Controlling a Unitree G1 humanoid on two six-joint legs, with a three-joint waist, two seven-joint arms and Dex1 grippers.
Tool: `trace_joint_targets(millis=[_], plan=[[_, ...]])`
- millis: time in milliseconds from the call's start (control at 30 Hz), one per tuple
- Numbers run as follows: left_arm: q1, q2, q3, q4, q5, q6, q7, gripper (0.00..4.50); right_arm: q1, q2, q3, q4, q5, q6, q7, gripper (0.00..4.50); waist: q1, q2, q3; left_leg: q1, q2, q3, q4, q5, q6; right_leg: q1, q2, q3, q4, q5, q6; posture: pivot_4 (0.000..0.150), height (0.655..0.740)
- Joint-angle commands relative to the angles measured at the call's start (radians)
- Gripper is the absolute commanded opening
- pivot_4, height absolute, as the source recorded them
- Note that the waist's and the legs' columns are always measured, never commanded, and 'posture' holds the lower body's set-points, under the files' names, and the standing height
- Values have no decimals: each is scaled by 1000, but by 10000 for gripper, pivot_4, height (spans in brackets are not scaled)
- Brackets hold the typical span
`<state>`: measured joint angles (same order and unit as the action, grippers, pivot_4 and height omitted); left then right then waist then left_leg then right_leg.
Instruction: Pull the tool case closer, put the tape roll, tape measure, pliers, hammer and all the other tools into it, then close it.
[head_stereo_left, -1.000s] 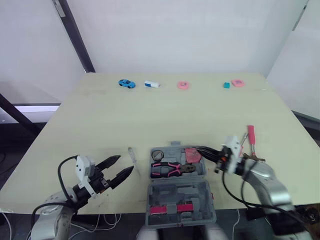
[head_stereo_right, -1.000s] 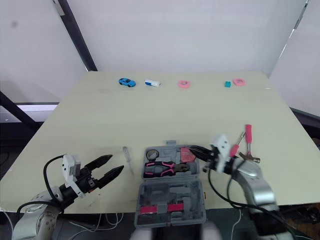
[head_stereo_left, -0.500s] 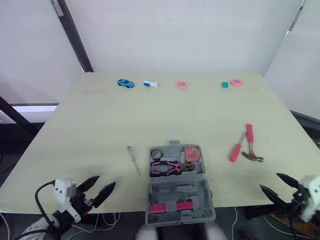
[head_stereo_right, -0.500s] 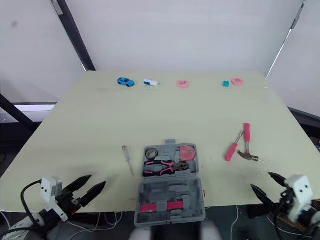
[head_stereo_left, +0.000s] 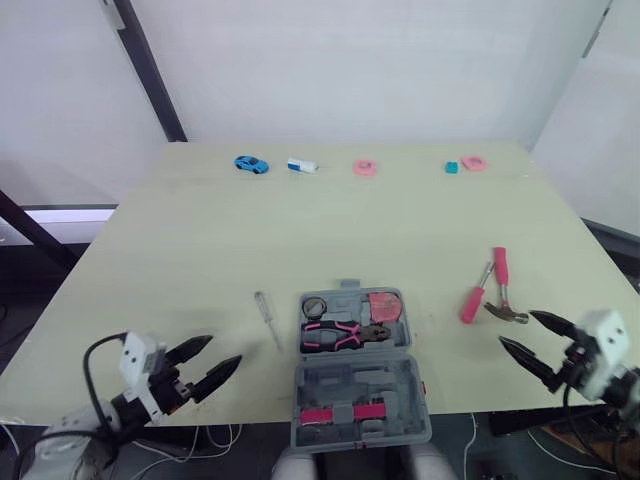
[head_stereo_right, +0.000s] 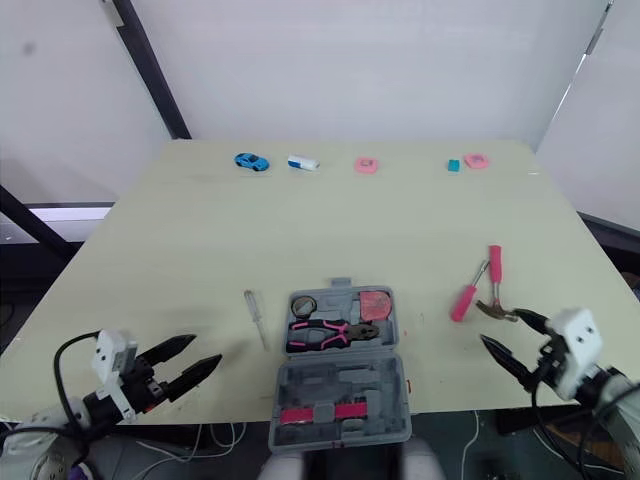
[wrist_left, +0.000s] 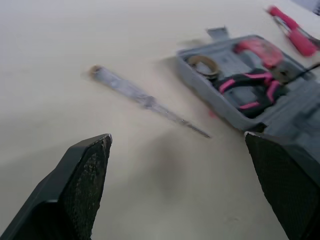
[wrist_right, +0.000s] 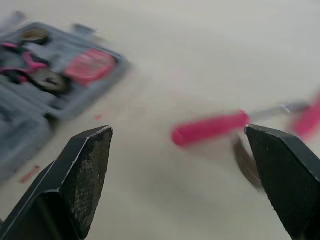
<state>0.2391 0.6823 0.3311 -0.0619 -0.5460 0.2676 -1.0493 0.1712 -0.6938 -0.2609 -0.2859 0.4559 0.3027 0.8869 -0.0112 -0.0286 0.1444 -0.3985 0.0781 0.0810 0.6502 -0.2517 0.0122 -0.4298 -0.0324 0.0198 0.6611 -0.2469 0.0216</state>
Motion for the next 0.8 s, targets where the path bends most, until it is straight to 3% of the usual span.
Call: trace_joint_targets(millis=[33, 67, 100, 133, 233, 267, 500, 800], plan=[[-57, 63, -71, -27, 16, 38, -74, 28601, -90, -78, 82, -28, -14, 55, 67, 27508, 1, 1, 1, -1, 0, 0, 0, 0, 0, 0, 0, 0, 0, 0, 0, 1500, 7400], [-80, 83, -105, -20, 36, 44, -90, 24436, -122, -104, 122, -14, -42, 57, 89, 23442, 1, 1, 2, -1, -1, 1, 0, 0, 0, 0, 0, 0, 0, 1, -1, 1500, 7400], [-102, 95, -133, -13, 51, 49, -99, 23085, -152, -125, 157, 0, -66, 51, 109, 22035, 1, 1, 2, -1, -1, 2, 0, 0, 0, 0, 0, 0, 0, 1, -2, 1500, 7400], [-130, 105, -164, -7, 68, 52, -108, 16450, -187, -141, 197, 15, -89, 50, 128, 15270, 1, 0, 2, -1, -1, 3, 0, 0, 0, 0, 0, 0, -1, 1, -2, 1500, 7400], [-189, 119, -232, -5, 96, 71, -125, 8183, -264, -170, 295, 51, -149, 38, 174, 6797, 1, 0, 2, -2, -1, 3, -1, 0, 0, 0, 1, 0, -1, 1, -2, 1500, 7400], [-203, 122, -252, -6, 108, 75, -130, 1745, -284, -175, 323, 61, -167, 37, 186, 159, 1, 0, 2, -2, -1, 3, -1, 0, 0, -1, 1, -1, -1, 1, -2, 1500, 7400], [-292, 135, -382, 53, 207, 92, -148, 808, -452, -135, 553, 141, -331, 41, 234, 22, -3, -1, 4, -2, -1, 3, 0, 0, 0, -1, 2, 0, 0, 1, -1, 1500, 7400], [-321, 93, -467, 111, 290, 45, -136, 808, -552, -85, 681, 173, -440, 64, 262, 22, 2, -1, 4, -3, -1, 3, 2, 0, 0, -1, 2, 0, 1, 3, 2, 1500, 7400]])
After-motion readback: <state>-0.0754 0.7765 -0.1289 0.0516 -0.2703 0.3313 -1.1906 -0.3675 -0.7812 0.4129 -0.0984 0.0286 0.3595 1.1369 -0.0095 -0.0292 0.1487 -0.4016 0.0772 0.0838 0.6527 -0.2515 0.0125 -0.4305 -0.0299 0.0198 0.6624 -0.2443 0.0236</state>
